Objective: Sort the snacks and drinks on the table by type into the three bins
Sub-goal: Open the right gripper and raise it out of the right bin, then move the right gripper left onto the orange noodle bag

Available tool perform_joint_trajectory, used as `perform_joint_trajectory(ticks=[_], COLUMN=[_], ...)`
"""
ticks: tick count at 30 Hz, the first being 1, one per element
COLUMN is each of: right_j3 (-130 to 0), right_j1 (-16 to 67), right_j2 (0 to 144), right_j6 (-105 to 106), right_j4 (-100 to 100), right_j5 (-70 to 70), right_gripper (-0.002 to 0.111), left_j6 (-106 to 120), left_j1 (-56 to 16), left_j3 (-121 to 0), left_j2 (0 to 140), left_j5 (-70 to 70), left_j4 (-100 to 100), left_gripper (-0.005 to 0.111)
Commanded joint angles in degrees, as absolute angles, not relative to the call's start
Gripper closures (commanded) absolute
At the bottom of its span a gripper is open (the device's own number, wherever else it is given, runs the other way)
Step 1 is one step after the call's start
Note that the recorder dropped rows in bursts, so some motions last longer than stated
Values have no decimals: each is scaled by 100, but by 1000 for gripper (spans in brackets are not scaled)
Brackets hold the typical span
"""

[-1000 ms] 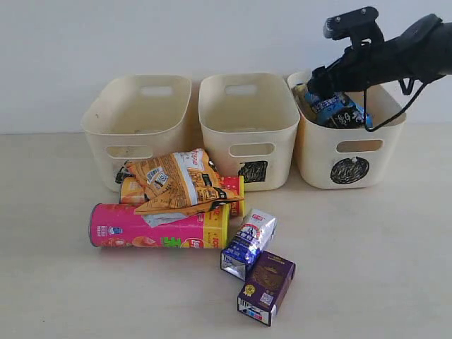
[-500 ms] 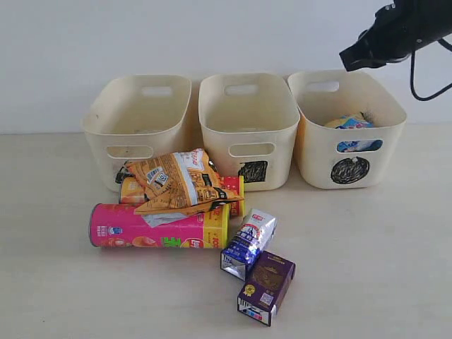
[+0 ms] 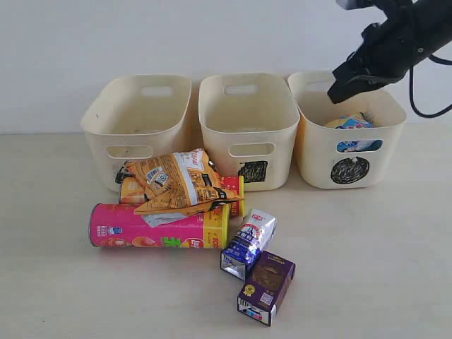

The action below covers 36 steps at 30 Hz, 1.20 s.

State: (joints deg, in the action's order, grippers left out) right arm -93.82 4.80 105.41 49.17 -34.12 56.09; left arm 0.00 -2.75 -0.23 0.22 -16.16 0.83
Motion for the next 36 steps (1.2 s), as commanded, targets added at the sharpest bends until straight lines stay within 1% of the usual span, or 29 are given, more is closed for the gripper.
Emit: perform_joint_trajectory(ticks=[1, 12, 17, 18, 19, 20, 21, 24, 26, 28, 36], right_j3=[-8894, -8557, -8533, -8533, -8533, -8533, -8533, -8533, -8533, -8533, -8533], right_j1=[873, 1957, 2541, 2569, 2573, 2573, 2573, 2573, 2573, 2573, 2573], right_j2=[10206, 10187, 10314, 10350, 10460, 10501, 10585, 10715, 10803, 10865, 11269], right_j6=[4811, 4229, 3096, 3062, 3014, 3002, 2989, 2905, 2894, 2878, 2215], right_j4=[-3364, -3388, -3454, -3556, -3856, -4072, -4379, -4526, -4506, -4506, -4465], right_j5=[5496, 5820, 5807, 5774, 5655, 5586, 5496, 5381, 5321, 5253, 4682], right_gripper=[108, 108, 108, 105, 94, 85, 68, 32, 18, 15, 15], left_j6=[42, 42, 42, 42, 42, 42, 42, 42, 42, 42, 42], left_j1=[-262, -262, -262, -262, -262, -262, -262, -262, -262, -262, -262], left_j3=[0, 0, 0, 0, 0, 0, 0, 0, 0, 0, 0], left_j2=[0, 0, 0, 0, 0, 0, 0, 0, 0, 0, 0], left_j5=[-1604, -1586, -1586, -1586, -1586, -1586, -1586, -1599, -1599, -1599, -1599], left_j4=[94, 94, 94, 94, 94, 94, 94, 94, 94, 94, 94], left_gripper=[103, 103, 103, 103, 103, 103, 103, 103, 103, 103, 103])
